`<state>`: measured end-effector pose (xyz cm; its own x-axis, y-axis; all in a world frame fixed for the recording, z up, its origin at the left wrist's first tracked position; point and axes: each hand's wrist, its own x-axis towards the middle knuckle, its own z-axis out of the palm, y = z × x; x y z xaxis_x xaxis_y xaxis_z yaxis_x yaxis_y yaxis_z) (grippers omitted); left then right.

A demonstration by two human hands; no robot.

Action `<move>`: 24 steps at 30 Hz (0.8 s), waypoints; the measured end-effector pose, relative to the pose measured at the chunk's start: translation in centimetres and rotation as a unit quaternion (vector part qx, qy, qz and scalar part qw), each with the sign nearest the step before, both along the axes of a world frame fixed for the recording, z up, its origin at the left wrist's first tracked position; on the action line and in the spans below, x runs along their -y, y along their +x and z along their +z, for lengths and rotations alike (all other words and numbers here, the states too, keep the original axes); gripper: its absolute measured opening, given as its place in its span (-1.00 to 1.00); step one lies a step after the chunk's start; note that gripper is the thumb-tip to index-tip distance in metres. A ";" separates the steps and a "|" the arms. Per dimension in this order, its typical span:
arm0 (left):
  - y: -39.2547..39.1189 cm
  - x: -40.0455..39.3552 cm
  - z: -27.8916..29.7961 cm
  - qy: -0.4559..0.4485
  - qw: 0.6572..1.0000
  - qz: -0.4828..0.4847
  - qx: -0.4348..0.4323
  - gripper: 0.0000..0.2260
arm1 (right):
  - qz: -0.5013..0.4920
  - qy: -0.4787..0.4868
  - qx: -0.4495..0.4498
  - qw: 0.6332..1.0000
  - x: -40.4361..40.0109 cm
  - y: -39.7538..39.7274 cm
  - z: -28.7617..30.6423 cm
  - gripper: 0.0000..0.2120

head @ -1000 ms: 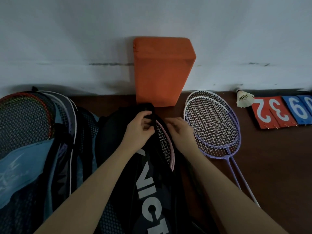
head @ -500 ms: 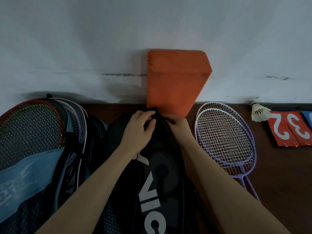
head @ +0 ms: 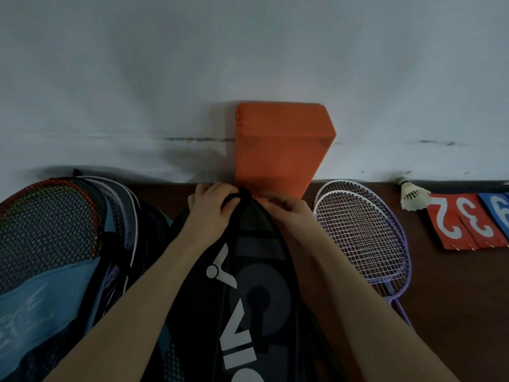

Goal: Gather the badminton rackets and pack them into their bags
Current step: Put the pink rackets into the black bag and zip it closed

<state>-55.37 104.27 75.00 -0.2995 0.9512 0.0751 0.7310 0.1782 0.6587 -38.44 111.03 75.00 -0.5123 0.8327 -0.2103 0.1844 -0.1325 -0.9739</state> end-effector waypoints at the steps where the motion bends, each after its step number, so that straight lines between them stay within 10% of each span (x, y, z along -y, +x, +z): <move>1: 0.0 0.3 0.1 0.016 1.000 0.005 0.009 -0.83 | 0.005 0.002 0.007 1.000 -0.1 -0.1 0.3 -0.77; 15: 0.1 2.7 2.4 0.090 0.983 0.003 0.158 -0.81 | 0.032 0.018 -0.010 0.999 0.3 -1.2 5.0 -0.87; 24: 0.7 2.4 3.0 0.122 0.989 0.003 0.085 -0.82 | 0.005 0.235 0.122 0.964 1.2 0.5 7.1 -0.92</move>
